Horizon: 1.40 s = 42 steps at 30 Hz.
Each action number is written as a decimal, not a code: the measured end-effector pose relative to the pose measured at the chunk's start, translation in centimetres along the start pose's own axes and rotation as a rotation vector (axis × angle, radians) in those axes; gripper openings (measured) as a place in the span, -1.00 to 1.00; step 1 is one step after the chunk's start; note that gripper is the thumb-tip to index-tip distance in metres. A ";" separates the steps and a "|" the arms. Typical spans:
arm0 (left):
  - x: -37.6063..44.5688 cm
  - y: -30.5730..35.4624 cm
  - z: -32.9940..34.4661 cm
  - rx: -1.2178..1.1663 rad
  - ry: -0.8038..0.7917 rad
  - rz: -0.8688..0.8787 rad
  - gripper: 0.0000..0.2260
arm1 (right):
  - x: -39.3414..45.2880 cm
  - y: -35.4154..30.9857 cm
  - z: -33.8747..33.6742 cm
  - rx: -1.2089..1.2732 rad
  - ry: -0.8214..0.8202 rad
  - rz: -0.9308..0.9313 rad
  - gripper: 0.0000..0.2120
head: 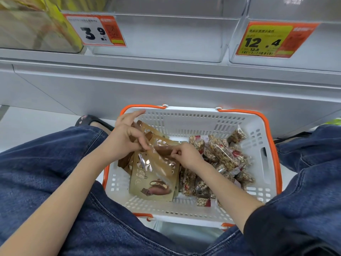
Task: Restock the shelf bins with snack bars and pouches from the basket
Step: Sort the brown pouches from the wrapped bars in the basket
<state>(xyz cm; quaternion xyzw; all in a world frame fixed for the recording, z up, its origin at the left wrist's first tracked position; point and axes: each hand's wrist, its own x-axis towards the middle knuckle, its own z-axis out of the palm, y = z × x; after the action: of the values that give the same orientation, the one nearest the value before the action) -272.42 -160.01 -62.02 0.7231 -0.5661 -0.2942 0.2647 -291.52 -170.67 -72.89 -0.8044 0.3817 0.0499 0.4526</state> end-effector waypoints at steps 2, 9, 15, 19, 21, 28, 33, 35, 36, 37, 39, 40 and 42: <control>0.1 0.5 0.1 -0.041 -0.036 -0.069 -0.68 | 0.1 0.5 -0.1 0.032 -0.069 0.021 -0.94; 0.0 0.9 0.4 -0.140 -0.127 -0.047 -0.62 | -2.0 -1.8 -2.5 0.607 -0.027 0.051 -0.72; 1.5 1.5 1.9 -0.093 -0.221 0.119 -0.66 | -1.1 -5.9 -6.5 0.407 -0.396 -0.195 -0.44; 1.7 -0.5 2.4 0.059 -0.287 0.094 -0.61 | -1.2 -5.2 -6.6 0.320 -0.313 -0.135 -0.74; 1.5 -1.1 2.2 0.061 -0.241 0.010 -0.66 | -1.7 -3.3 -5.3 0.387 -0.188 -0.047 -0.93; 1.6 -6.0 2.9 0.200 -0.245 -0.288 -0.74 | -2.7 1.9 1.2 1.036 0.036 0.412 -0.64; 2.1 -6.5 5.0 0.308 -0.429 -0.327 -0.52 | -1.7 0.2 3.3 1.047 -0.034 0.358 -0.77; 2.3 -6.7 5.2 0.412 -0.396 -0.282 -0.62 | -1.8 -0.4 3.8 0.952 0.091 0.410 -0.82; 2.3 -6.7 5.2 0.419 -0.363 -0.275 -0.69 | -1.6 -0.3 4.1 0.842 0.185 0.414 -0.73; 2.4 -6.7 5.1 0.394 -0.332 -0.276 -0.76 | -1.4 0.2 4.5 0.684 0.263 0.392 -0.71; 2.4 -6.6 5.1 0.342 -0.301 -0.281 -0.84 | -1.3 1.0 4.7 0.450 0.324 0.312 -0.70; 2.5 -6.6 5.1 0.333 -0.308 -0.285 -0.85 | -1.2 1.2 4.6 0.431 0.313 0.271 -0.74; 2.5 -6.6 5.2 0.333 -0.353 -0.301 -0.84 | -1.3 1.1 3.9 0.528 0.258 0.226 -0.87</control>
<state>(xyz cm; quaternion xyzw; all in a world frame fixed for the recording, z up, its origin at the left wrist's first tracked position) -271.42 -161.23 -70.63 0.7700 -0.5303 -0.3547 -0.0069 -292.14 -167.29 -75.41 -0.6111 0.5229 -0.1034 0.5852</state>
